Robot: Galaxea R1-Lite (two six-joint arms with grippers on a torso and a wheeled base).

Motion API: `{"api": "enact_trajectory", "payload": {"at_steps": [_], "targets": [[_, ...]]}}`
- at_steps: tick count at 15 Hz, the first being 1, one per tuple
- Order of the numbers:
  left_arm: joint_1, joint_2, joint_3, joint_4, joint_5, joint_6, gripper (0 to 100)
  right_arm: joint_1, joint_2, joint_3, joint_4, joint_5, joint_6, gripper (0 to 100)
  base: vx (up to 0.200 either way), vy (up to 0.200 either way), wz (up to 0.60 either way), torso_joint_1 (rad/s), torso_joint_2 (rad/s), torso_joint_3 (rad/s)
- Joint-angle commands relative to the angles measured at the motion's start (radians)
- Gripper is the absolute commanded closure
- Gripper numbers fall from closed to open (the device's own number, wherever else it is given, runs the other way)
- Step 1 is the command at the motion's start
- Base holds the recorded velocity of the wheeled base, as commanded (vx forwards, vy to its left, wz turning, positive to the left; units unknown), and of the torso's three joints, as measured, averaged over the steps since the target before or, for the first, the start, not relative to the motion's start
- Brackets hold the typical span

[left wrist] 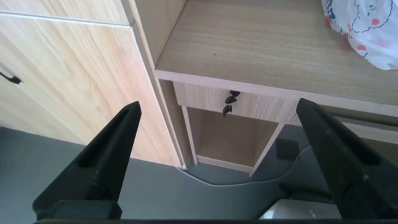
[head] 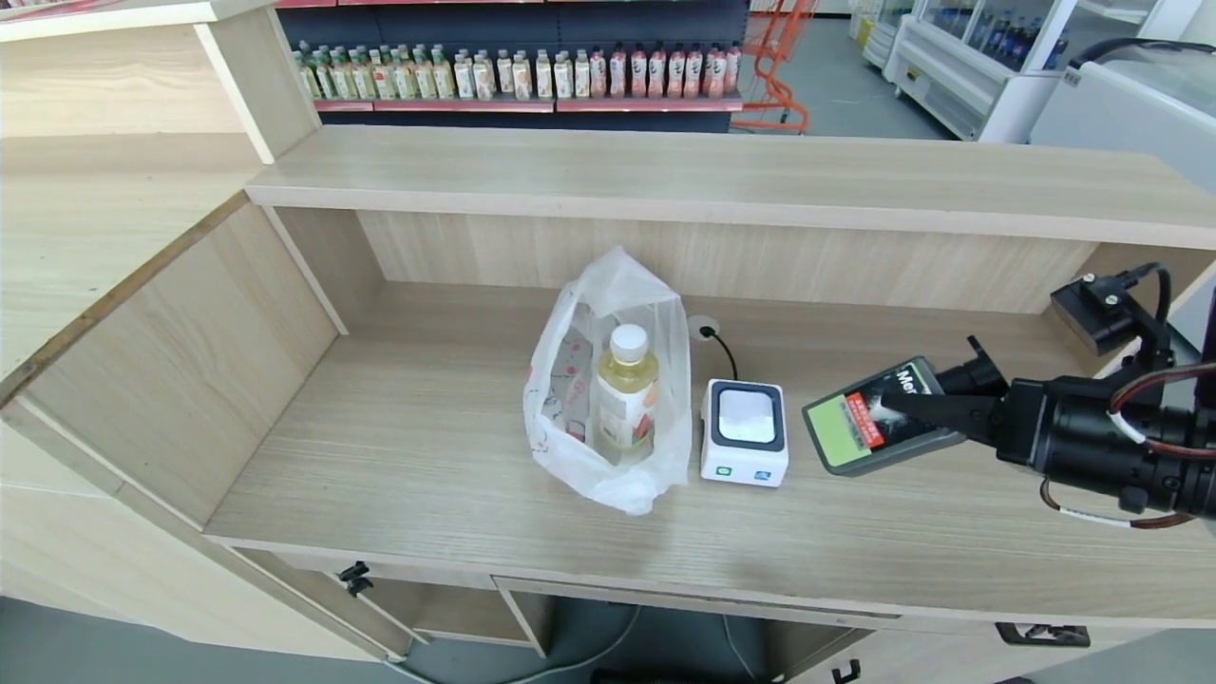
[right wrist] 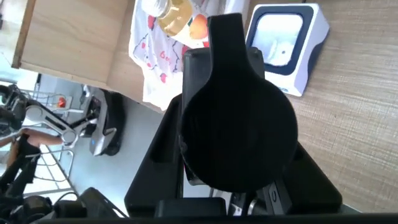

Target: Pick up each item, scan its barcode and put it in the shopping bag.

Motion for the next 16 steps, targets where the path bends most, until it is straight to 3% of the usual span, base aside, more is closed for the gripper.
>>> {"api": "enact_trajectory", "payload": {"at_steps": [1,3,5,16], "targets": [[0.000,0.000,0.000,0.000,0.000,0.000,0,0.000,0.030,-0.004,-0.002,0.000,-0.008,100,0.000,0.000,0.00,0.000,0.00,0.000],[0.000,0.000,0.000,0.000,0.002,-0.002,0,0.000,0.052,-0.008,-0.004,-0.001,-0.029,100,0.000,0.000,0.00,0.000,0.00,0.000],[0.000,0.000,0.000,0.000,0.000,-0.002,0,0.002,0.188,-0.036,-0.088,-0.093,-0.152,100,0.000,0.000,0.00,0.000,0.00,0.000],[0.000,0.000,0.000,0.000,0.002,-0.002,0,0.017,0.409,-0.159,-0.124,-0.073,-0.187,100,0.000,0.000,0.00,0.000,0.00,0.000]]}}
